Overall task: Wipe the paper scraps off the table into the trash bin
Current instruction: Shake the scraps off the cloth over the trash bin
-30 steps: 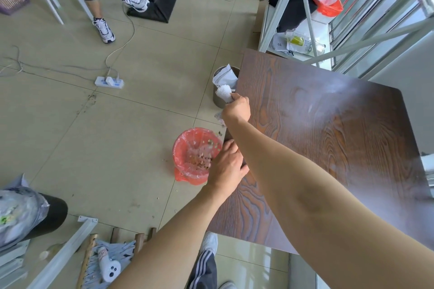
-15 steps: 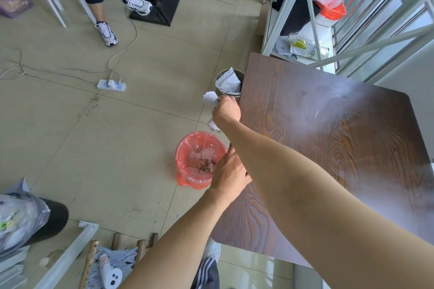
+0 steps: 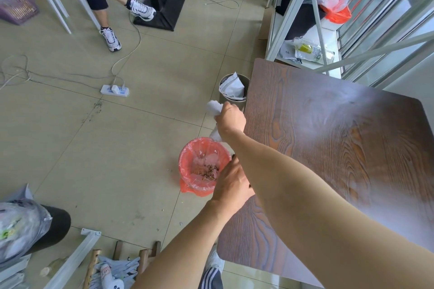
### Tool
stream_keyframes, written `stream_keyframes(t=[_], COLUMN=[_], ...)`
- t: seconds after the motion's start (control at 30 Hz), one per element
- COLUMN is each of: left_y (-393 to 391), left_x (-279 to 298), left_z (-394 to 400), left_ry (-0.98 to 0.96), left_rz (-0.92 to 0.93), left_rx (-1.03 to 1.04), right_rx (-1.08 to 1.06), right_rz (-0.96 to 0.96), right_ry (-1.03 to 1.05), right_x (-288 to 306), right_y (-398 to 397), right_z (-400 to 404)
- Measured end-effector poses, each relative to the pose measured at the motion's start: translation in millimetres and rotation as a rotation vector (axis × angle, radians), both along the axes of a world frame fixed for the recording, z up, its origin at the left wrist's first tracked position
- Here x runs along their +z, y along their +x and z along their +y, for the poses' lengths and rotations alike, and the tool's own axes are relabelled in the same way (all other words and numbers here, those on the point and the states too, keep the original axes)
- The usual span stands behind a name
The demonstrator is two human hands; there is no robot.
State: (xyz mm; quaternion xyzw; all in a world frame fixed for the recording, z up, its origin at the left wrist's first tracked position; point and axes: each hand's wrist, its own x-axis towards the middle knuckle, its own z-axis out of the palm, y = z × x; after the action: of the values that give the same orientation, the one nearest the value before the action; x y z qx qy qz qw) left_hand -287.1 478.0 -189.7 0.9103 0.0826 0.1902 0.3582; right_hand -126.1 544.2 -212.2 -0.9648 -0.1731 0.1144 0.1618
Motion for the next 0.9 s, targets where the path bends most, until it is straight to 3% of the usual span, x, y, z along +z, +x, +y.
stream_keyframes(t=[0.17, 0.3, 0.4, 0.6, 0.9], left_y=[5, 8, 11, 14, 27], left_x=[-4, -16, -19, -24, -28], left_z=[3, 5, 5, 7, 21], left_ry=[-0.036, 0.136, 0.158, 0.112, -0.012], left_rz=[0.041, 0.193, 0.229, 0.167, 0.044], left_rx=[-0.097, -0.148, -0.156, -0.129, 0.033], right_rx=[-0.075, -0.162, -0.202, -0.196, -0.093], right_rz=[0.075, 0.157, 0.231, 0.267, 0.208], right_ry=[0.051, 0.162, 0.225, 0.276, 0.135], right_x=[3, 4, 1, 11, 29], right_y=[7, 13, 23, 23, 25], right_z=[-1, -4, -9, -16, -22])
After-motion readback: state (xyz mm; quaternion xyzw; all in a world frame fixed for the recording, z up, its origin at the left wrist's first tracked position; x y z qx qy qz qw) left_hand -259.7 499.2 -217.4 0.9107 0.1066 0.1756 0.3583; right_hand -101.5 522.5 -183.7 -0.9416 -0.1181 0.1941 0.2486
